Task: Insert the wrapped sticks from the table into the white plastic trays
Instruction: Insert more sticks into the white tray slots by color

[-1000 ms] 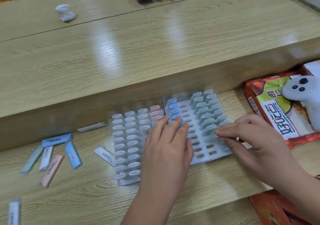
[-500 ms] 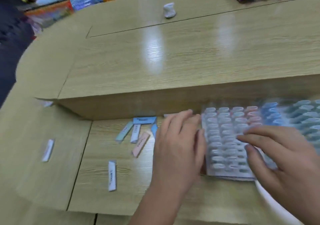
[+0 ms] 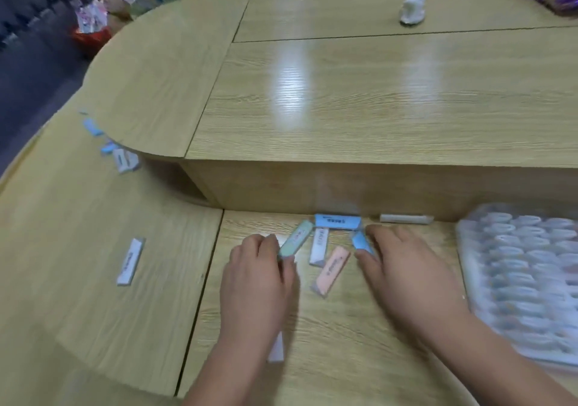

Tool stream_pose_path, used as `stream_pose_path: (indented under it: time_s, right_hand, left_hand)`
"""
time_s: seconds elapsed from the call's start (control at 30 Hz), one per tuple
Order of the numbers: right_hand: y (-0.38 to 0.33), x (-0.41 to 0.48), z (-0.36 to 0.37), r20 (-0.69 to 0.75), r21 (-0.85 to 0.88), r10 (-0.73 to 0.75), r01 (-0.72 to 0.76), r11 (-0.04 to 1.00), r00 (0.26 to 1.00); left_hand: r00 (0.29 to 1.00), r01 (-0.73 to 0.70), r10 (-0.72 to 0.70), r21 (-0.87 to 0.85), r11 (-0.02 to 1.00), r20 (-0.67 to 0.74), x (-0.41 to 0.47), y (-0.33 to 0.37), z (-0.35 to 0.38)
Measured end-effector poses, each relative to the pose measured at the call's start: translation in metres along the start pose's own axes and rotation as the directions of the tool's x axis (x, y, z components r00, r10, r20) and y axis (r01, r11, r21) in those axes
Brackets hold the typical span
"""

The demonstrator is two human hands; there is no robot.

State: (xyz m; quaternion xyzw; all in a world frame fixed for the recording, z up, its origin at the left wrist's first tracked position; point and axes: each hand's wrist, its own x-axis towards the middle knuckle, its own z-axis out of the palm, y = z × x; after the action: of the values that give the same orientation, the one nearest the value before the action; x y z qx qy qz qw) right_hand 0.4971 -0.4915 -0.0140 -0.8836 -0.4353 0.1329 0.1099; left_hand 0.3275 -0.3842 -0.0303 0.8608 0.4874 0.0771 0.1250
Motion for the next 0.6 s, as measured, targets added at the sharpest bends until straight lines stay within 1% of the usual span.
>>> stream_pose_path:
  time_s: [0.1, 0.2, 0.27, 0.33, 0.4, 0.47, 0.53, 0.6]
  right_hand:
    - [0.0, 0.01, 0.007, -0.015, 0.034, 0.063, -0.063, 0.997, 0.998]
    - [-0.001, 0.014, 0.01, -0.04, 0.054, 0.077, -0.075, 0.996, 0.996]
    - [0.001, 0.015, 0.01, -0.044, 0.128, 0.081, -0.074, 0.989, 0.996]
    - [0.003, 0.013, 0.008, -0.043, 0.261, 0.088, -0.074, 0.962, 0.995]
    - [0.006, 0.008, 0.002, -0.055, 0.413, 0.086, -0.055, 0.909, 0.995]
    - [0.011, -0.005, -0.011, -0.081, 0.568, 0.085, -0.024, 0.823, 0.993]
    - [0.02, -0.023, -0.03, -0.114, 0.696, 0.095, 0.011, 0.718, 0.989]
    - [0.037, -0.045, -0.049, -0.148, 0.762, 0.117, 0.038, 0.647, 0.982]
  left_hand:
    - [0.998, 0.023, -0.023, -0.009, 1.0, -0.054, 0.012, 0.001, 0.005]
    - [0.995, 0.069, -0.075, -0.09, 0.994, -0.065, 0.015, 0.001, 0.005]
    - [0.993, 0.1, -0.109, -0.171, 0.98, -0.045, 0.015, 0.001, 0.002]
    - [0.986, 0.146, -0.161, -0.283, 0.948, -0.033, 0.014, 0.0, -0.001]
    - [0.982, 0.155, -0.184, -0.396, 0.905, -0.036, 0.01, 0.001, -0.008]
    - [0.984, 0.112, -0.166, -0.488, 0.866, -0.07, 0.003, 0.008, -0.017]
    - [0.986, 0.029, -0.115, -0.561, 0.827, -0.119, -0.004, 0.024, -0.028]
    - [0.985, -0.08, -0.032, -0.606, 0.792, -0.172, -0.011, 0.05, -0.037]
